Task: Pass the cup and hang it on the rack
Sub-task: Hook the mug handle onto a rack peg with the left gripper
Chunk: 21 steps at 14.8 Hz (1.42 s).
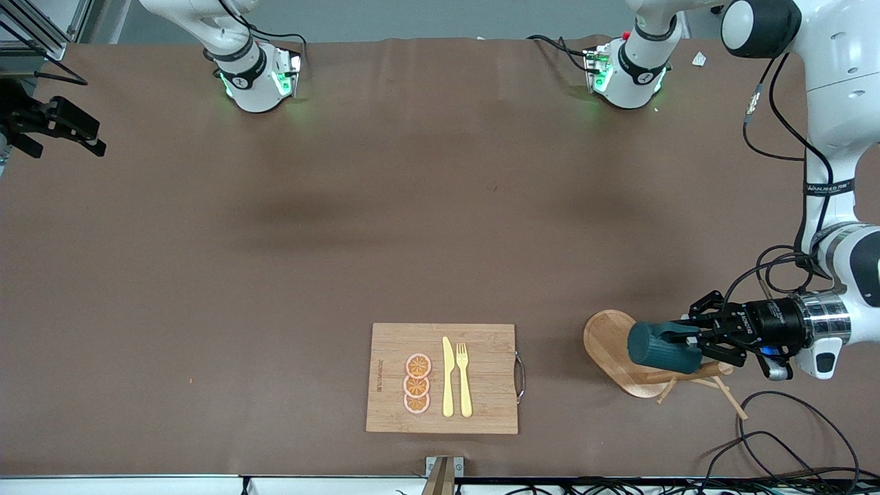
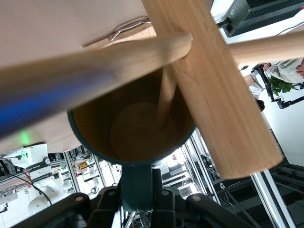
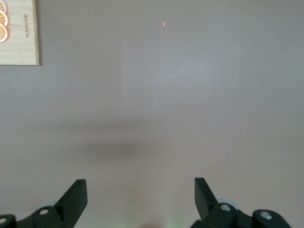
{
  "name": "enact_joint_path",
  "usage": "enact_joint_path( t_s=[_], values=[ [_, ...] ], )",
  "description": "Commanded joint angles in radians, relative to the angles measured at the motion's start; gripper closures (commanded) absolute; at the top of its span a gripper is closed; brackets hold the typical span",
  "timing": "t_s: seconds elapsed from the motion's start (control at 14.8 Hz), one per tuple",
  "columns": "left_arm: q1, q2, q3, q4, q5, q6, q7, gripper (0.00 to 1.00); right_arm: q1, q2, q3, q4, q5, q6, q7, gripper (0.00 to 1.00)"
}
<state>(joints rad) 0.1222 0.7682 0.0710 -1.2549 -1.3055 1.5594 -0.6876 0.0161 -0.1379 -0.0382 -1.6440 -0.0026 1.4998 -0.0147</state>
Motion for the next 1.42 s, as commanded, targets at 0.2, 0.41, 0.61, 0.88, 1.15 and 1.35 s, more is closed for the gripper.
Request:
enact_joint_path(
  t_s=[0.2, 0.41, 0.61, 0.88, 1.15, 1.35],
  values=[
    [0.022, 0.02, -0.005, 0.008, -0.024, -0.021, 0.031, 0.98, 0.001, -0.003, 0.011, -0.011, -0.004, -0.026, 0.021, 0.0],
    [0.022, 0.022, -0.005, 0.008, -0.024, -0.021, 0.033, 0.97, 0.007, 0.004, 0.012, -0.003, -0.004, -0.024, 0.019, 0.0],
    [0.024, 0.029, -0.005, 0.009, -0.024, -0.021, 0.034, 0.96, 0.007, 0.006, 0.012, -0.008, -0.004, -0.029, 0.018, 0.0],
    [0.03, 0.036, -0.004, 0.009, -0.024, -0.021, 0.034, 0.95, -0.002, 0.006, 0.009, -0.01, -0.002, -0.039, 0.019, 0.0],
    [0.03, 0.036, -0.004, 0.009, -0.024, -0.021, 0.042, 0.91, -0.01, 0.006, 0.004, -0.01, -0.002, -0.032, 0.016, 0.0],
    [0.03, 0.042, -0.004, 0.009, -0.024, -0.021, 0.042, 0.6, -0.027, 0.003, 0.004, -0.01, -0.002, -0.035, 0.016, 0.0]
  ],
)
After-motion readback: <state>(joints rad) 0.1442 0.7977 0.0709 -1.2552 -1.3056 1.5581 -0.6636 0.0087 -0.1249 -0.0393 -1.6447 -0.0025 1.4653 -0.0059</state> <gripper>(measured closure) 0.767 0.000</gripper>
